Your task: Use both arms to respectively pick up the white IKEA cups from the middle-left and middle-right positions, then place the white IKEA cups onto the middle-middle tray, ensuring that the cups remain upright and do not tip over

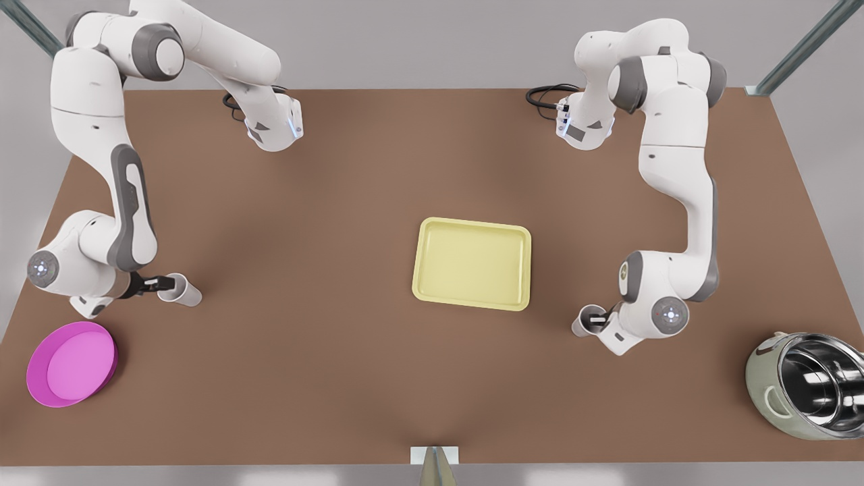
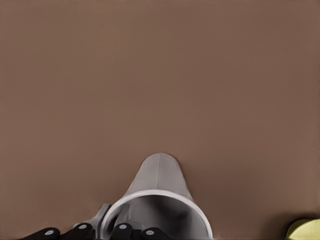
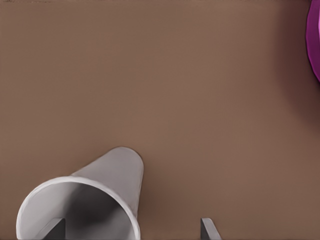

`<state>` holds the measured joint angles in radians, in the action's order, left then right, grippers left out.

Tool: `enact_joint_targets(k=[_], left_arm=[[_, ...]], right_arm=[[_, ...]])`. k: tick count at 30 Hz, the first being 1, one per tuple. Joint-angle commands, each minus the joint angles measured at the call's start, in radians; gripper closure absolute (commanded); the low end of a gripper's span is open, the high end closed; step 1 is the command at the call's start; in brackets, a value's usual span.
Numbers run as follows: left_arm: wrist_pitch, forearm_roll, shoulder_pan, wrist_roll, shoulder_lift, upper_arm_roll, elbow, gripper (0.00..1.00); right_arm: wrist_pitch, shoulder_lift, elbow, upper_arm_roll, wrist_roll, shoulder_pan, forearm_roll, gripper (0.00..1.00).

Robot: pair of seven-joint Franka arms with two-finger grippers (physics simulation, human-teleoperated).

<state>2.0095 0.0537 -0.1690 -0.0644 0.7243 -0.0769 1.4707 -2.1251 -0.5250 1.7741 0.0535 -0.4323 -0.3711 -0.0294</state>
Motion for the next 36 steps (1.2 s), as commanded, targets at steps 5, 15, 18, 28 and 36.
enact_joint_targets(k=[5,15,18,28,36], left_arm=[[-0.098,0.012,-0.033,-0.035,-0.080,0.006,-0.006,0.79],[-0.137,0.055,-0.192,-0.634,-0.065,0.226,-0.056,0.79],[0.008,0.055,-0.181,-0.634,-0.131,0.255,0.083,0.79],[0.164,0.051,-0.159,-0.626,-0.120,0.272,0.189,0.00],[0.132,0.049,-0.132,-0.627,-0.131,0.284,0.188,0.00]], right_arm=[[-0.042,-0.041,-0.002,-0.001,-0.144,-0.002,0.013,0.00],[-0.042,-0.049,-0.019,-0.001,-0.207,0.001,0.005,0.56],[-0.042,-0.050,-0.022,-0.001,-0.209,0.006,0.003,0.69],[0.148,-0.029,-0.082,0.166,-0.119,0.014,0.102,0.76],[0.051,-0.026,-0.113,0.295,0.685,0.464,0.105,0.75]])
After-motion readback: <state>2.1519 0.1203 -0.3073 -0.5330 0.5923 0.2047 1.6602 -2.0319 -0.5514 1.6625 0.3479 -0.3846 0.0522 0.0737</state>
